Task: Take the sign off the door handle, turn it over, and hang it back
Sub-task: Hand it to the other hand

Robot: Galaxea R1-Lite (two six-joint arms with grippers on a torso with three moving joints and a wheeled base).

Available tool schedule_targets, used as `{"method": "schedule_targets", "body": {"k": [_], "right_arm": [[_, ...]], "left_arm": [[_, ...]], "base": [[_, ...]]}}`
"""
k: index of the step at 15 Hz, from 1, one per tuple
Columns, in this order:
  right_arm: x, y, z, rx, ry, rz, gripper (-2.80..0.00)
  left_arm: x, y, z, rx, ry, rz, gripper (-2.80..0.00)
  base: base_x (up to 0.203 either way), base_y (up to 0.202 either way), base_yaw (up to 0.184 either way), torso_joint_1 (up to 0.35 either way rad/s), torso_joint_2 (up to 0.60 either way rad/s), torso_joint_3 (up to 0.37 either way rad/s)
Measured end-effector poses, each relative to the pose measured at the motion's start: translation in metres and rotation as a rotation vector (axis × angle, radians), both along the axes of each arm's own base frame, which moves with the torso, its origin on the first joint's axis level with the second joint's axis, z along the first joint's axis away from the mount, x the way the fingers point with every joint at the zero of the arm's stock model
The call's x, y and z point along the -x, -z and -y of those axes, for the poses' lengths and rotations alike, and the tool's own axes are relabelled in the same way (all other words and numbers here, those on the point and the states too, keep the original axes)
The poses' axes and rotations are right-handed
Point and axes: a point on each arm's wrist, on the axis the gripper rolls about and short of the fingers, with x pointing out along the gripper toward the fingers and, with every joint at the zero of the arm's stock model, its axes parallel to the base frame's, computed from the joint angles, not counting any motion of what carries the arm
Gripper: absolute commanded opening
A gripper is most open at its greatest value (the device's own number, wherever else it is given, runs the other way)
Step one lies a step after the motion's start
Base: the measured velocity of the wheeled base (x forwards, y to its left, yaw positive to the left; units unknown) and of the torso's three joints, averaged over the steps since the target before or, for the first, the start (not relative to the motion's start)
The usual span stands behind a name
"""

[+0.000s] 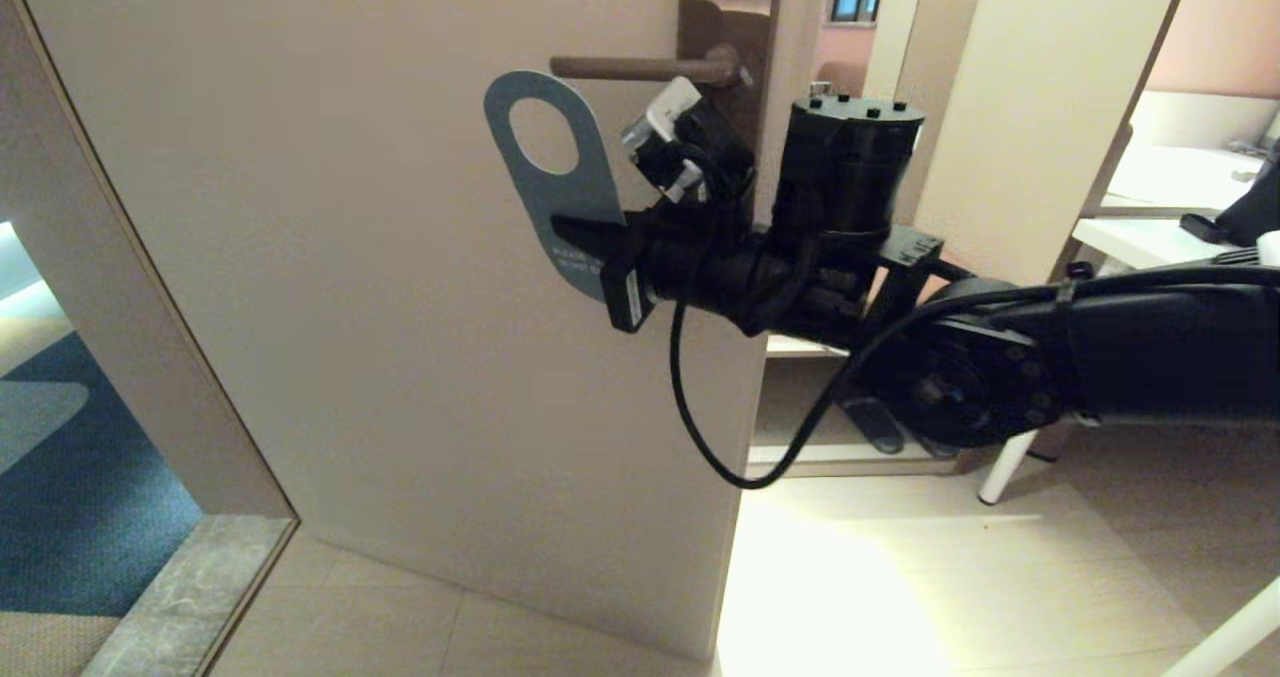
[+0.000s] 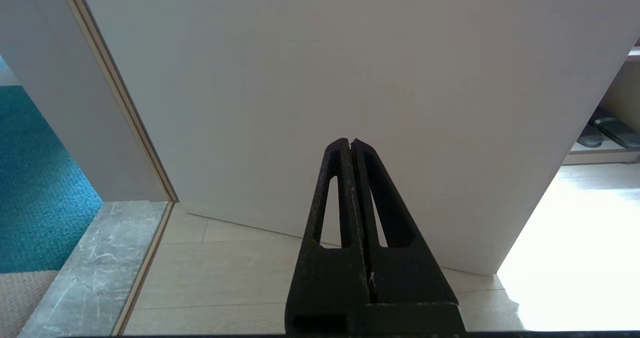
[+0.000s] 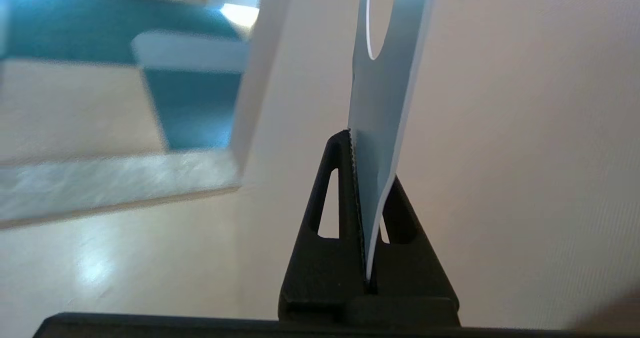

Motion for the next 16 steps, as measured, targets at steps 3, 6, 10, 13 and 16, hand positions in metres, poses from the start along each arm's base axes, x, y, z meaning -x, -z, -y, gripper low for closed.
{"method": "schedule_targets", "body": {"k": [3,6,10,13,16], "right_arm": [[0.029,0.001,0.021,0.053,-0.011,-0.058,-2.8],[0.056,0.002,0.047,0.081,-0.003,-0.088,-2.8],[0.079,-0.013,0.083,0.071,0.121,-0.147,-2.8],[0.091,-0.025,0.096,-0.02,0.167,-0.202,-2.8],[0.099,-0.028,0.097,-0.042,0.165,-0.187,-2.8]], "left_arm": [[0.0,0.0,0.0,0.0,0.0,0.0,-2.8],[0.0,0.0,0.0,0.0,0.0,0.0,-2.8],[0.0,0.0,0.0,0.0,0.0,0.0,-2.8],[0.0,0.0,0.0,0.0,0.0,0.0,-2.8],[0.0,0.0,0.0,0.0,0.0,0.0,-2.8]], "base": [[0.0,0.0,0.0,0.0,0.0,0.0],[0.0,0.0,0.0,0.0,0.0,0.0],[0.0,0.0,0.0,0.0,0.0,0.0],[0.0,0.0,0.0,0.0,0.0,0.0],[0.0,0.0,0.0,0.0,0.0,0.0]]}}
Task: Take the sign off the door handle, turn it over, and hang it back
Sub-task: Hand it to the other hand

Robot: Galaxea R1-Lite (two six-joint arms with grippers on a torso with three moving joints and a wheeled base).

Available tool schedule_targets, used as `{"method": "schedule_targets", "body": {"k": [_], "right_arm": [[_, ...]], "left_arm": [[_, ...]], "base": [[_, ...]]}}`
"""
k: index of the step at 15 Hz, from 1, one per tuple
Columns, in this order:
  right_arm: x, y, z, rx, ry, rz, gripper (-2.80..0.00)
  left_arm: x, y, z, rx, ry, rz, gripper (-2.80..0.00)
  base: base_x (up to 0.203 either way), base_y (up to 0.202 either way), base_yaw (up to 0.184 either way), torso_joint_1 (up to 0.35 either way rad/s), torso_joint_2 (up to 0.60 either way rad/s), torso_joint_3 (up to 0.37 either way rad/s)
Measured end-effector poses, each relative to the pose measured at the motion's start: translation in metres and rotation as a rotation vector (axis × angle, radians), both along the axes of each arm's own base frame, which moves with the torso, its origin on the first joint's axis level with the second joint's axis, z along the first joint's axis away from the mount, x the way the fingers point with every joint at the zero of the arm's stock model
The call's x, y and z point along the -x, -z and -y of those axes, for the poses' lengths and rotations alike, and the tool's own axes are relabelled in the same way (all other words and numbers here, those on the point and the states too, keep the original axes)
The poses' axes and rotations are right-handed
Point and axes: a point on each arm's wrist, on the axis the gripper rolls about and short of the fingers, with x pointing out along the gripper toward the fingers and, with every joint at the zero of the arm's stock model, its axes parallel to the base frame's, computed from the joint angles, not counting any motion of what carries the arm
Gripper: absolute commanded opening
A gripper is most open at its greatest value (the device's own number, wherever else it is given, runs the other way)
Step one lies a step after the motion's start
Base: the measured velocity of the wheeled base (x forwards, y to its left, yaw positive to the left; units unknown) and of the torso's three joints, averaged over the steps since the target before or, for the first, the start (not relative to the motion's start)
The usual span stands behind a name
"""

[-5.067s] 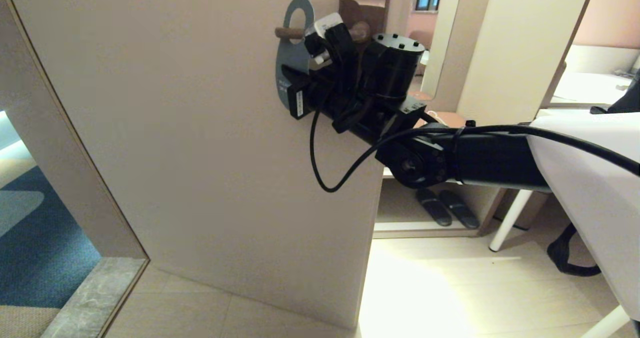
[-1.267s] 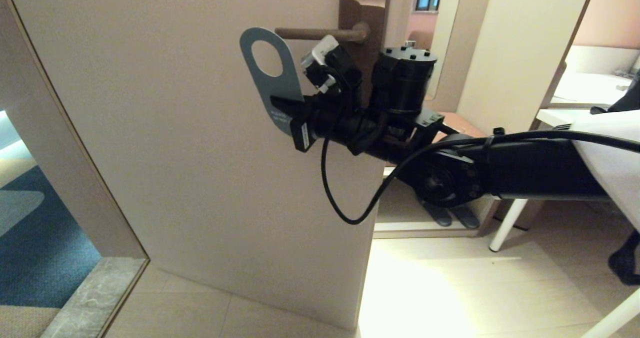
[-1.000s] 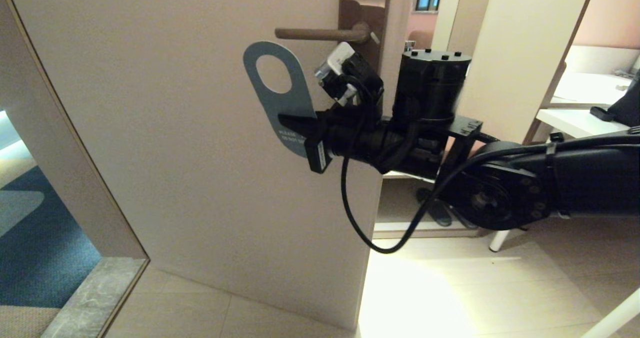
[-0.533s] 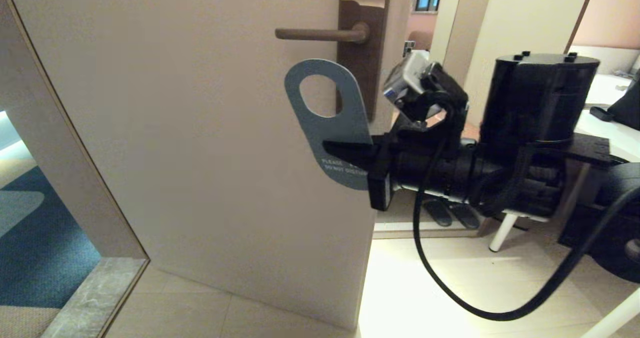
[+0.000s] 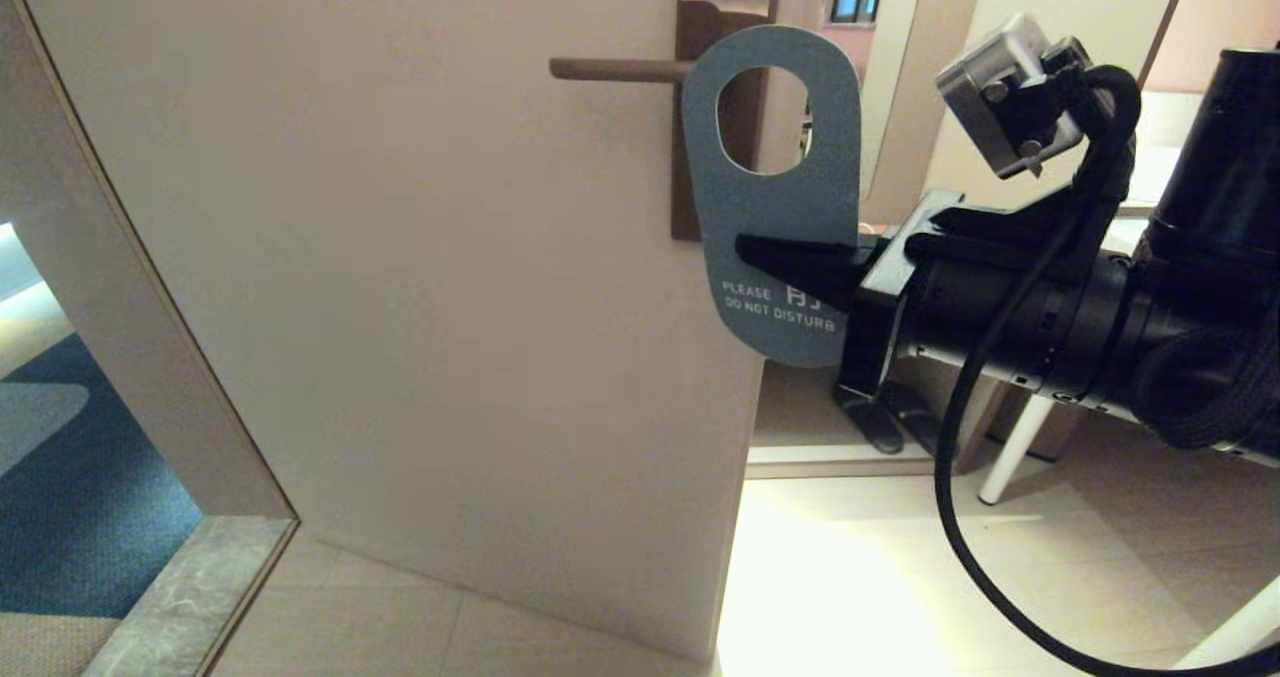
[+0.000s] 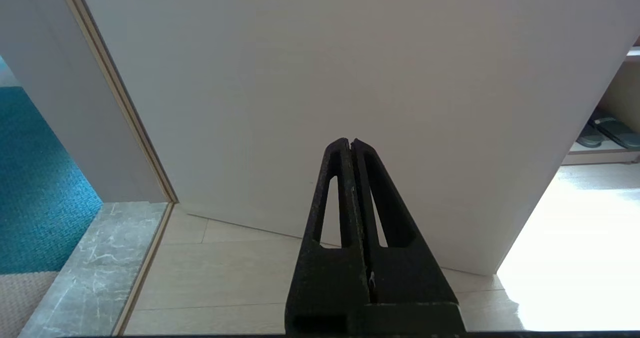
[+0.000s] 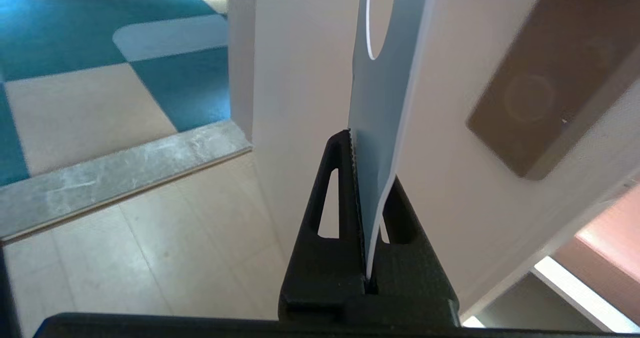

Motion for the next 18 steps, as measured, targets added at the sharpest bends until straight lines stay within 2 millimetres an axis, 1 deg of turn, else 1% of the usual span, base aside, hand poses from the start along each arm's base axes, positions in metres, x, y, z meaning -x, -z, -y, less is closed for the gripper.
{"method": "schedule_targets", "body": {"k": [3,7,10,14,16,18], "right_arm": [[0.001,0.0,-0.001,-0.005,-0.012,-0.003,-2.8],[0.002,0.002,-0.008,-0.019,-0.047,-0.033,-2.8],[0.002,0.005,-0.017,-0.027,-0.092,-0.038,-2.8],[0.002,0.012,-0.035,-0.025,-0.146,-0.034,-2.8],[-0.001,0.014,-0.042,-0.02,-0.158,-0.039,-2.8],[-0.006,0.012,-0.049,-0.026,-0.179,-0.033,-2.8]], "left_arm": [[0.0,0.0,0.0,-0.001,0.0,0.0,-2.8],[0.0,0.0,0.0,0.0,0.0,0.0,-2.8],[0.0,0.0,0.0,-0.005,0.001,0.0,-2.8],[0.0,0.0,0.0,-0.018,0.009,0.001,-2.8],[0.0,0.0,0.0,-0.04,0.012,0.001,-2.8],[0.0,-0.002,0.0,-0.048,0.018,0.019,-2.8]], "base": [[0.0,0.0,0.0,0.0,0.0,0.0],[0.0,0.0,0.0,0.0,0.0,0.0],[0.0,0.0,0.0,0.0,0.0,0.0],[0.0,0.0,0.0,0.0,0.0,0.0],[0.0,0.0,0.0,0.0,0.0,0.0],[0.0,0.0,0.0,0.0,0.0,0.0]]}}
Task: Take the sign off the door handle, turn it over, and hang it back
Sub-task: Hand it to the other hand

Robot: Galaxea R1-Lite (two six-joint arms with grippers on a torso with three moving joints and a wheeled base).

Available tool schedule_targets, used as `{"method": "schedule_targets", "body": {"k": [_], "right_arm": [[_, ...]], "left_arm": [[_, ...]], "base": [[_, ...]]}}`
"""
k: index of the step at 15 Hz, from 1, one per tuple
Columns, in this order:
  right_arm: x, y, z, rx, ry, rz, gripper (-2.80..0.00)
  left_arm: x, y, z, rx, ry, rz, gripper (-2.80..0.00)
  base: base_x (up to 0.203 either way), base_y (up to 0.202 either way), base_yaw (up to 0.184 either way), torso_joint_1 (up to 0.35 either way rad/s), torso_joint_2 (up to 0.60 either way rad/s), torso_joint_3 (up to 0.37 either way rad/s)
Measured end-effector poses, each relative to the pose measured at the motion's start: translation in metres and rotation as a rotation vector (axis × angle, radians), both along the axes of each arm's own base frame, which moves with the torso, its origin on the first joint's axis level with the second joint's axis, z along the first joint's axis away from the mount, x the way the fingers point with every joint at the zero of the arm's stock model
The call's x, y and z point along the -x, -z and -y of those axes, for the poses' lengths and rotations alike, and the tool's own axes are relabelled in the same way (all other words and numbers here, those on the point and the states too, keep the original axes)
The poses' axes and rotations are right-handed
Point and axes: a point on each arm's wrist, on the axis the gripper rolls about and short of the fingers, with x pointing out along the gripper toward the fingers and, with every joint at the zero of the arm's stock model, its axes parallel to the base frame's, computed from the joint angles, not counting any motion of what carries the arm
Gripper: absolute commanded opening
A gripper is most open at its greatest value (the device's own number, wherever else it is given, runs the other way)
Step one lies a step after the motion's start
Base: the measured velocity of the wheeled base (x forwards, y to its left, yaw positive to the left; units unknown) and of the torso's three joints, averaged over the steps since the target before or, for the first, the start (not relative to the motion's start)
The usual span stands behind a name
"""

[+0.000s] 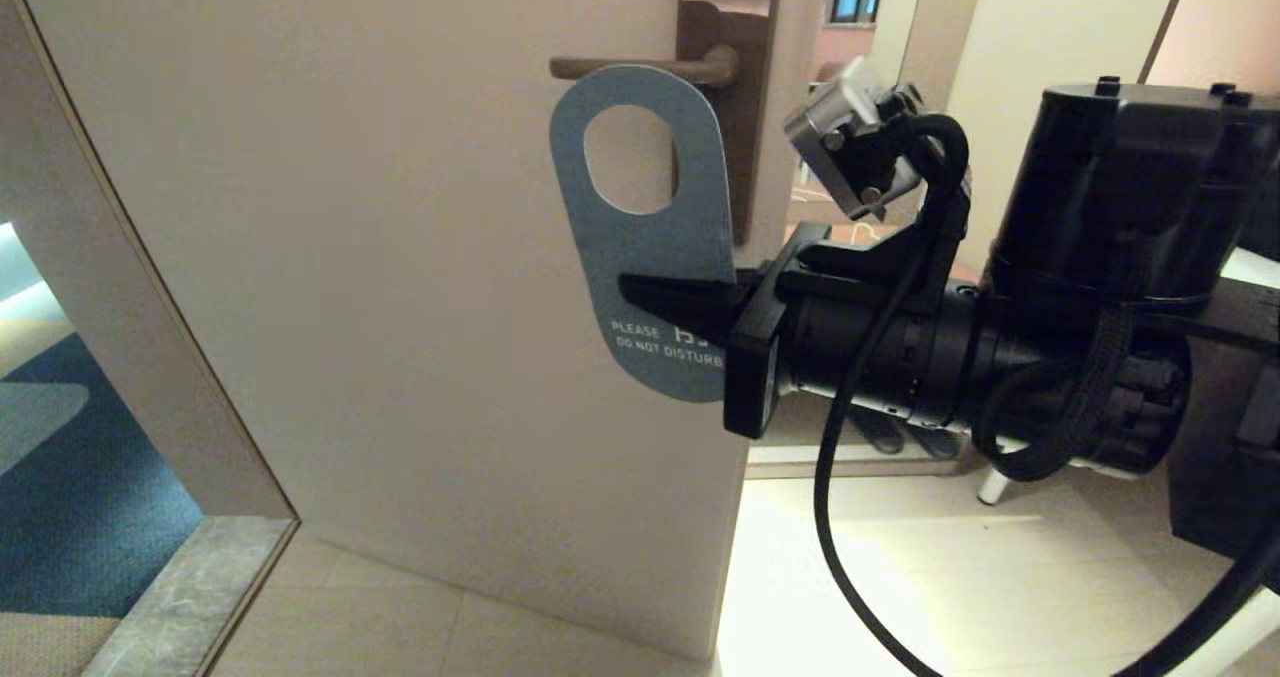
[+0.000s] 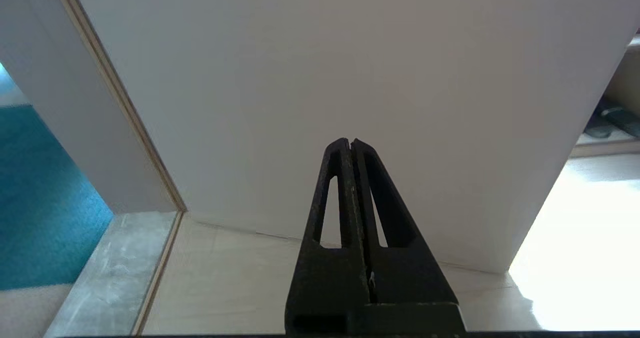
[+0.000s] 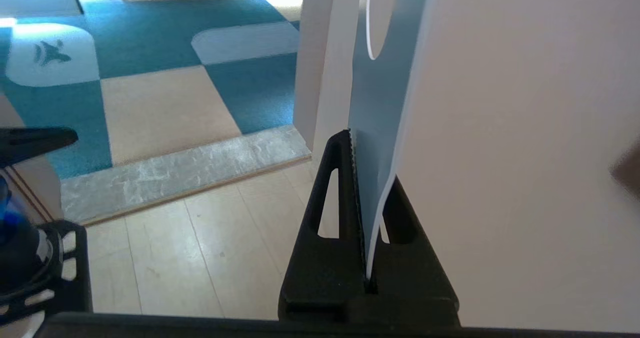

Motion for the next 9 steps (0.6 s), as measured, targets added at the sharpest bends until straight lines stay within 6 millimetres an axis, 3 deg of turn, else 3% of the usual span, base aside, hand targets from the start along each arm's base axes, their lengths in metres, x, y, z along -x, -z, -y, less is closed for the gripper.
{"method": "schedule_targets", "body": {"k": [4,7,9], "right_arm": [[-0.009,0.0,-0.011,-0.007,-0.051,0.002,-2.8],[-0.011,0.001,-0.017,-0.015,-0.131,-0.018,-2.8],[-0.013,-0.002,-0.021,-0.035,-0.184,-0.035,-2.8]], "left_arm": [[0.006,-0.037,0.002,0.035,0.092,0.07,-2.8],[0.0,-0.087,0.001,0.114,0.184,0.066,-2.8],[-0.011,-0.121,0.0,0.172,0.343,0.039,-2.8]], "base": [[0.0,0.0,0.0,0.0,0.0,0.0],[0.0,0.0,0.0,0.0,0.0,0.0],[0.0,0.0,0.0,0.0,0.0,0.0]]}}
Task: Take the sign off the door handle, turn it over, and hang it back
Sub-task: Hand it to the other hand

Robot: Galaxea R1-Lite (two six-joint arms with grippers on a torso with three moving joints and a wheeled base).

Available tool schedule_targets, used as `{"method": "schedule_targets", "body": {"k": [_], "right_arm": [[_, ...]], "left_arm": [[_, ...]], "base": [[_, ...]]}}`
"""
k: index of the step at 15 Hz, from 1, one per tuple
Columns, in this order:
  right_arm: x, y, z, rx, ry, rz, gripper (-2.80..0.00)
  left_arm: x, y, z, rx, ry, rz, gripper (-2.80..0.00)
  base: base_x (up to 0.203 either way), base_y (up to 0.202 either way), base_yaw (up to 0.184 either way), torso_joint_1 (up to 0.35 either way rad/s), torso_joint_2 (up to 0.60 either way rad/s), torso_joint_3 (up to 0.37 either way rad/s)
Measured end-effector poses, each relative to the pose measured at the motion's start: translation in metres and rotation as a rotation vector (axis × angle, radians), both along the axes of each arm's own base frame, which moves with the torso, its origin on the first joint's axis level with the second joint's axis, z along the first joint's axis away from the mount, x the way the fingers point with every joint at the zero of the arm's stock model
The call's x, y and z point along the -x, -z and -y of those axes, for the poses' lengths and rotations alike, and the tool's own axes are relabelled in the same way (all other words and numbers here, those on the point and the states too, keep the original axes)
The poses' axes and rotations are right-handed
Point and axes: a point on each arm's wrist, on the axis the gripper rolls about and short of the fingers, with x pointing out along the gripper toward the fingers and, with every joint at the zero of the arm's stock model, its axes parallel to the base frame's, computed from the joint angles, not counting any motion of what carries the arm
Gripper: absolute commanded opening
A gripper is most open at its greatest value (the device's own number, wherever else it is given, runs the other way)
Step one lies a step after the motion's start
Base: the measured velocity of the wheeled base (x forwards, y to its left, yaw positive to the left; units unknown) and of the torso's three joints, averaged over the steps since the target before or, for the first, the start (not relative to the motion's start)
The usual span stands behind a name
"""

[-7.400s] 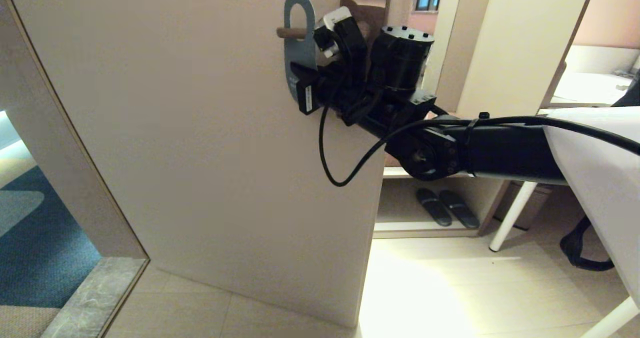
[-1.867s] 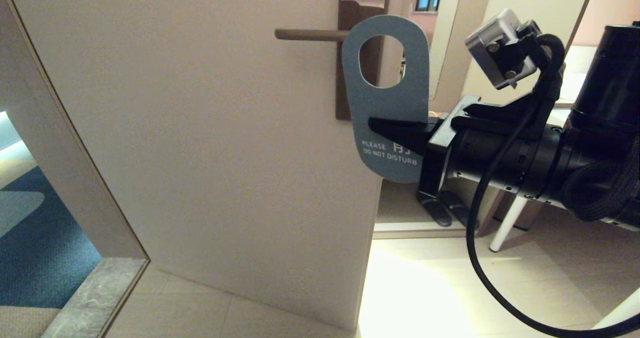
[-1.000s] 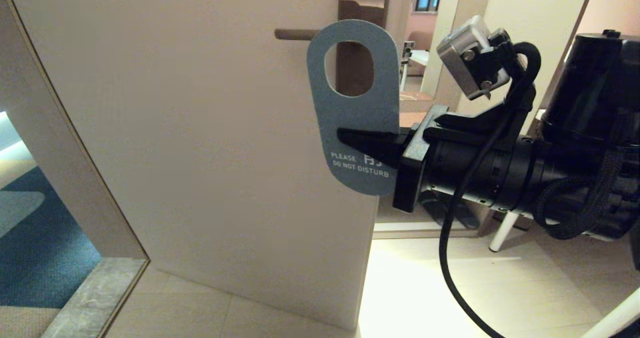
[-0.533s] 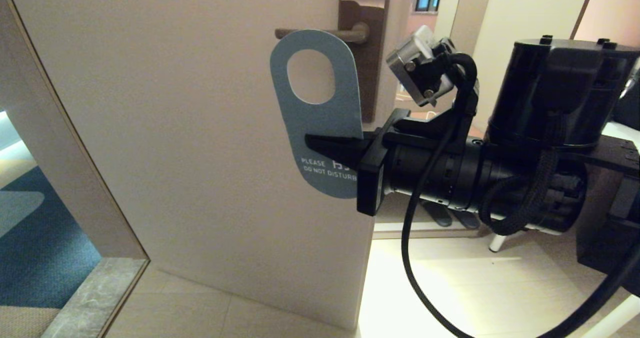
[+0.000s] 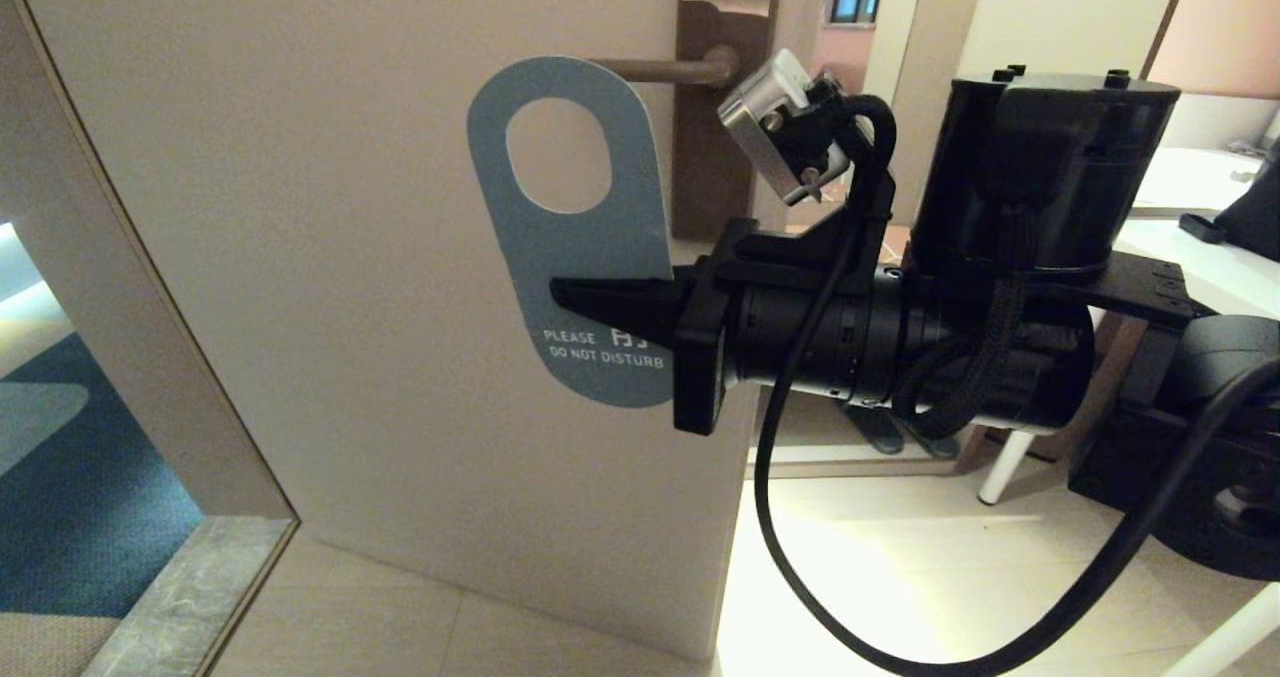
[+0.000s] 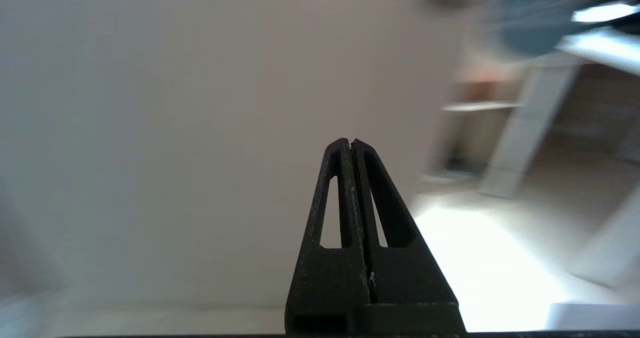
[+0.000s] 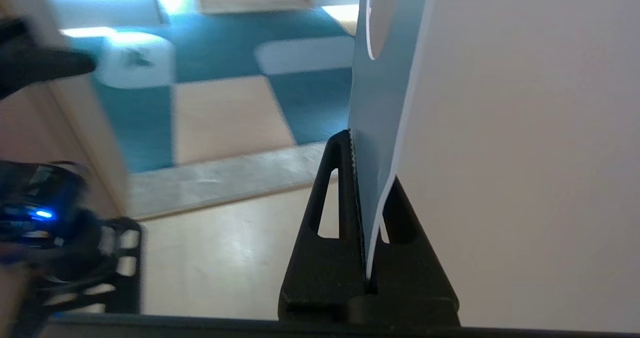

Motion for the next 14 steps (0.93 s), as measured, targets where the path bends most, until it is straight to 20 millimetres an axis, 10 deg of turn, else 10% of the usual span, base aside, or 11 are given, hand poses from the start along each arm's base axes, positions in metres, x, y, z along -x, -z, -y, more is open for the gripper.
{"method": "schedule_targets", "body": {"k": [5,14], "right_arm": [[-0.002,-0.001,-0.005,-0.012,-0.072,-0.017,-2.8],[-0.003,0.0,-0.006,-0.015,-0.118,-0.022,-2.8]], "left_arm": [[-0.039,-0.036,0.019,0.068,0.308,-0.167,-2.8],[-0.093,-0.041,0.057,0.152,0.587,-0.368,-2.8]], "base": [[0.0,0.0,0.0,0.0,0.0,0.0],[0.0,0.0,0.0,0.0,0.0,0.0]]}}
